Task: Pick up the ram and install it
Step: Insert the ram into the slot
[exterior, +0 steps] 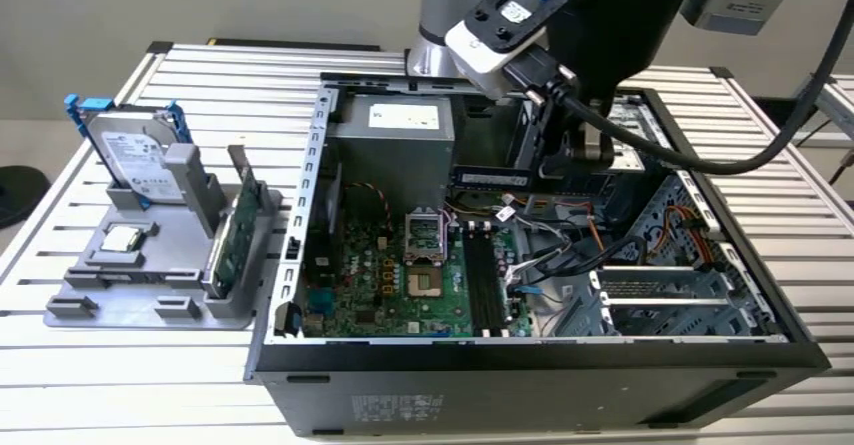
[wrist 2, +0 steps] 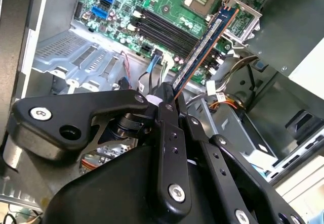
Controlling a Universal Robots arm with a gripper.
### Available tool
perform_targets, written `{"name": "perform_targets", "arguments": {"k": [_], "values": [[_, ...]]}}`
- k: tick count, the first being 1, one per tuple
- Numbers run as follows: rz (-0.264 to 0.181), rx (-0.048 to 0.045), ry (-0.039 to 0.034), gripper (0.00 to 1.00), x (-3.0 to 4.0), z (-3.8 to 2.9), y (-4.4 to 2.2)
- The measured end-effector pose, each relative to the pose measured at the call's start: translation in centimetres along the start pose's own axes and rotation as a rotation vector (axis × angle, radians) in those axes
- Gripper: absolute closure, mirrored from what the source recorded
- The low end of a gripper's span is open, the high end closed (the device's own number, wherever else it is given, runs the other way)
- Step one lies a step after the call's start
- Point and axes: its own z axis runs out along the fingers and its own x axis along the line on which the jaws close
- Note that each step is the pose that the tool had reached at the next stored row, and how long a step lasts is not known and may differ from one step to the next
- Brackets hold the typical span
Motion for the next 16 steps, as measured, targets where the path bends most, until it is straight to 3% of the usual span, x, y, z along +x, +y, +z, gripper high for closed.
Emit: {"name": "perform_targets", "arguments": {"k": [16], "values": [[0.000, -0.0042, -0.0002, 1.00, 0.67, 1.49, 0.09]]}}
